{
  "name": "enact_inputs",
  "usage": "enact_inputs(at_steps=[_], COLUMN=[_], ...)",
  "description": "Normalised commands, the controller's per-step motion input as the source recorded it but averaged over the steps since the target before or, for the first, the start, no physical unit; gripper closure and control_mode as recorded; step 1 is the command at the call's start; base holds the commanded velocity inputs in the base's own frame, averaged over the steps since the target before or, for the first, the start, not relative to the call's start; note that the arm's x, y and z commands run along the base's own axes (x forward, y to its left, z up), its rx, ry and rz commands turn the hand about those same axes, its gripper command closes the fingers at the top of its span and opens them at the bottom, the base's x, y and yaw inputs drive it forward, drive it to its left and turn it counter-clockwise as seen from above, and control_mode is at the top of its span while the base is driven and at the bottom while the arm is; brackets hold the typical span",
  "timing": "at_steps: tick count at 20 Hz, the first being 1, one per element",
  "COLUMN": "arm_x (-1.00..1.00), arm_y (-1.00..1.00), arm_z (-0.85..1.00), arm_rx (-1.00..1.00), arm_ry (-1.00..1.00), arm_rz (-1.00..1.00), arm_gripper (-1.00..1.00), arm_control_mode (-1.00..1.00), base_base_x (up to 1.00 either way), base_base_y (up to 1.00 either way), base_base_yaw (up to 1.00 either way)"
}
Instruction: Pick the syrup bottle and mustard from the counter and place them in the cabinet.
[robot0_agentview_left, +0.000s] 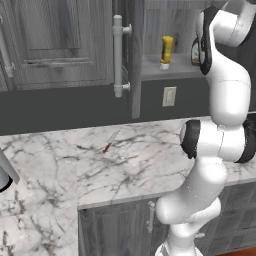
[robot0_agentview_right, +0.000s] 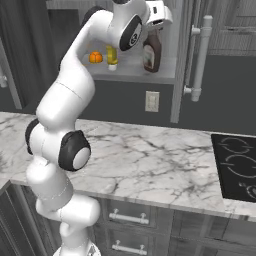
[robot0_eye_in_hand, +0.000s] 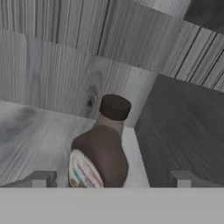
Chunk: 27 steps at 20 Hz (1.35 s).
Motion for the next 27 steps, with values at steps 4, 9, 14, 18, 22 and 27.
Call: enact_inputs(at_steps=[4, 9, 14, 18, 22, 27], arm_x=[-1.0, -1.0, -1.0, -1.0, -1.0, -0.74], arm_y=[0.0, 0.03, 0.34, 0.6, 0.52, 0.09], arm_z=[-0.79, -0.83, -1.0, -1.0, -1.0, -0.71], arm_rx=[0.0, -0.01, -0.12, -0.14, -0.16, -0.14], arm_ry=[-0.19, -0.11, -0.1, -0.07, -0.05, 0.01], arm_rz=[0.0, 0.0, 0.0, 0.0, 0.03, 0.06], arm_gripper=[-1.0, -1.0, -1.0, -1.0, -1.0, -1.0], arm_control_mode=[-1.0, -1.0, -1.0, -1.0, -1.0, -1.0], base_base_x=[0.0, 0.0, 0.0, 0.0, 0.0, 0.0], base_base_y=[0.0, 0.0, 0.0, 0.0, 0.0, 0.0], base_base_yaw=[0.0, 0.0, 0.0, 0.0, 0.0, 0.0])
